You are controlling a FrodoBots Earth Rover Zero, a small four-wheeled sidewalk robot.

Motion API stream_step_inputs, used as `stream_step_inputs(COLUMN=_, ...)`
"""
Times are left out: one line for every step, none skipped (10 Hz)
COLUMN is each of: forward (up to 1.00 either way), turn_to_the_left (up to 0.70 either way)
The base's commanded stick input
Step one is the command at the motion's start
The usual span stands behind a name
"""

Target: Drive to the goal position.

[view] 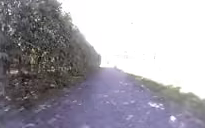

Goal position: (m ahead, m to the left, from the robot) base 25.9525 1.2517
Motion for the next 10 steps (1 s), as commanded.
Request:
stream_step_inputs(forward=1.00, turn_to_the_left=-0.14)
stream_step_inputs(forward=1.00, turn_to_the_left=0.00)
stream_step_inputs(forward=1.00, turn_to_the_left=0.00)
stream_step_inputs(forward=1.00, turn_to_the_left=0.00)
stream_step_inputs(forward=1.00, turn_to_the_left=0.00)
stream_step_inputs(forward=1.00, turn_to_the_left=0.00)
stream_step_inputs(forward=1.00, turn_to_the_left=0.00)
stream_step_inputs(forward=1.00, turn_to_the_left=0.00)
stream_step_inputs(forward=1.00, turn_to_the_left=0.00)
stream_step_inputs(forward=1.00, turn_to_the_left=0.00)
